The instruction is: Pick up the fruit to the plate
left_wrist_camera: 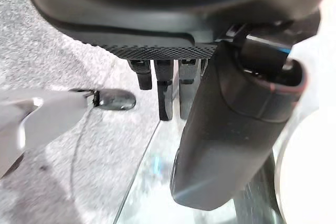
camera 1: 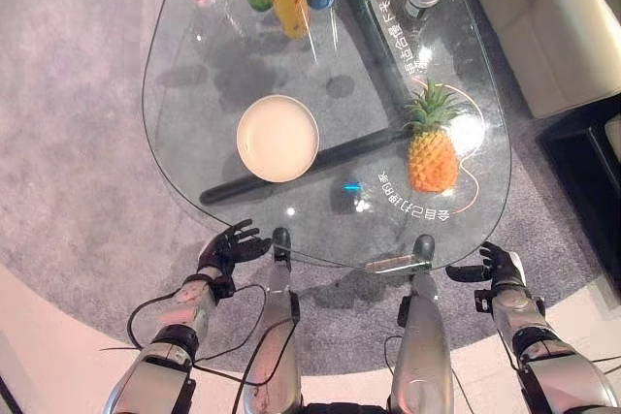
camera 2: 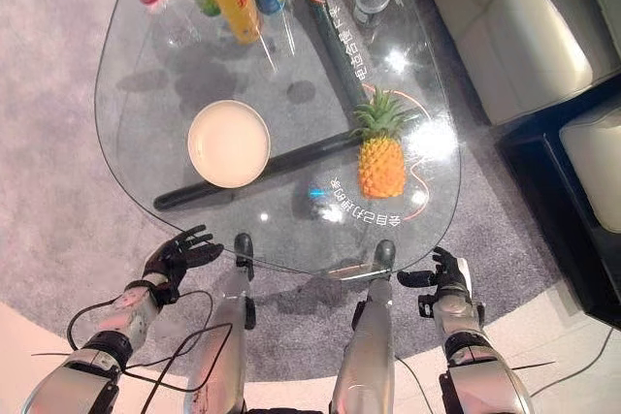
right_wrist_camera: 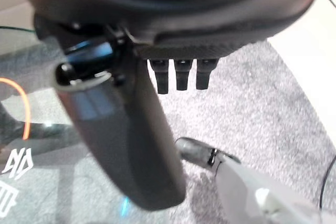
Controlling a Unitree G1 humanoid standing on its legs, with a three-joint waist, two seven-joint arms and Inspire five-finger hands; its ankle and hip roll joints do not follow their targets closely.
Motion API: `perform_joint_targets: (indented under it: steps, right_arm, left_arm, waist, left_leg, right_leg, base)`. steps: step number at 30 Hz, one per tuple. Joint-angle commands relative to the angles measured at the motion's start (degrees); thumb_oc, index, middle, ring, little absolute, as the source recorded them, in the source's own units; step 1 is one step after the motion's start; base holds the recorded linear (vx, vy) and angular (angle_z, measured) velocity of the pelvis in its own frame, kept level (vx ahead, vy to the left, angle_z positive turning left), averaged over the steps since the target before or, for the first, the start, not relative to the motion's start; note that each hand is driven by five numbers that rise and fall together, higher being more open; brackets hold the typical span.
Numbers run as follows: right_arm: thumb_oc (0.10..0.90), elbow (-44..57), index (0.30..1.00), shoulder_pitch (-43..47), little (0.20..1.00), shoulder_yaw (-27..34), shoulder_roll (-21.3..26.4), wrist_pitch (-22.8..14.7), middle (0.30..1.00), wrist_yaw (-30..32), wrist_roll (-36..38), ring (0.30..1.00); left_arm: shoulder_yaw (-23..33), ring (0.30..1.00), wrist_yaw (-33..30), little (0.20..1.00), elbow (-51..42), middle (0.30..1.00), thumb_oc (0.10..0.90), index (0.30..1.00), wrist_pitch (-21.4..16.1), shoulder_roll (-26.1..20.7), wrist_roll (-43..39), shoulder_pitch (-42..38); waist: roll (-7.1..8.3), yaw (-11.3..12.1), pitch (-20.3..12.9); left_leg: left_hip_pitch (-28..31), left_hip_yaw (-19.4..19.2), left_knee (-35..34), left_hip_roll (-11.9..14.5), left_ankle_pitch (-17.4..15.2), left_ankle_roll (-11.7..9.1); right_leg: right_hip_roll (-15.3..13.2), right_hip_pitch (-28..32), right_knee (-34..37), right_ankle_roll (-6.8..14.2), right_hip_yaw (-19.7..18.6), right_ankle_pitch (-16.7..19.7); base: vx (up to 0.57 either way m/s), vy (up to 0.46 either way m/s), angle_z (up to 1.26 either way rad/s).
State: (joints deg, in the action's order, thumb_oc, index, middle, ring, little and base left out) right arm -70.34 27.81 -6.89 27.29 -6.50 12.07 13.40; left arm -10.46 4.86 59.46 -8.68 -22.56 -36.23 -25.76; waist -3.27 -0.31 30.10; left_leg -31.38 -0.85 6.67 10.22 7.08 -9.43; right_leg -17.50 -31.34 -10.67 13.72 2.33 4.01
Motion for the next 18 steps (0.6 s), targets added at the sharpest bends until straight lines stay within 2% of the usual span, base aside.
perform_joint_targets:
  steps: [1,8,18]
  right_arm:
    - [0.8,2.7,0.9,-1.5,0.9,0.0,1.8,-1.6,0.9,3.2,2.2,0.9]
    - [0.8,3.0,0.9,-0.4,0.9,0.3,1.9,-2.7,0.9,4.1,2.7,0.9]
    - [0.8,3.4,0.9,0.3,0.9,0.0,1.5,-3.8,0.9,4.9,3.4,0.9]
  left_arm:
    - [2.0,0.9,-4.3,0.9,1.3,0.9,0.8,0.9,-2.3,-3.4,-0.2,-0.4]
    - [3.4,0.9,-9.9,0.9,1.5,0.9,0.8,0.9,-4.4,-3.9,1.0,-0.7]
    - [3.4,0.9,-11.3,0.9,1.6,0.9,0.8,0.9,-5.0,-4.0,1.5,-1.5]
  waist:
    - [2.26,-0.2,-0.3]
    - [2.85,0.2,-0.3]
    - [2.62,0.3,-0.3]
  left_leg:
    - [-8.0,0.3,11.6,0.3,-5.3,2.3]
    - [-13.6,1.6,18.4,0.7,-7.8,2.8]
    - [-17.3,2.6,22.5,0.7,-9.2,3.2]
  right_leg:
    - [-0.3,-9.8,-7.7,-2.1,0.1,0.7]
    - [0.6,-15.0,-13.8,-2.7,-0.5,-1.1]
    - [0.4,-18.5,-18.0,-3.4,-0.8,-2.3]
  base:
    - [-0.05,-0.029,-0.01]
    - [-0.03,-0.017,-0.07]
    - [0.0,-0.007,-0.01]
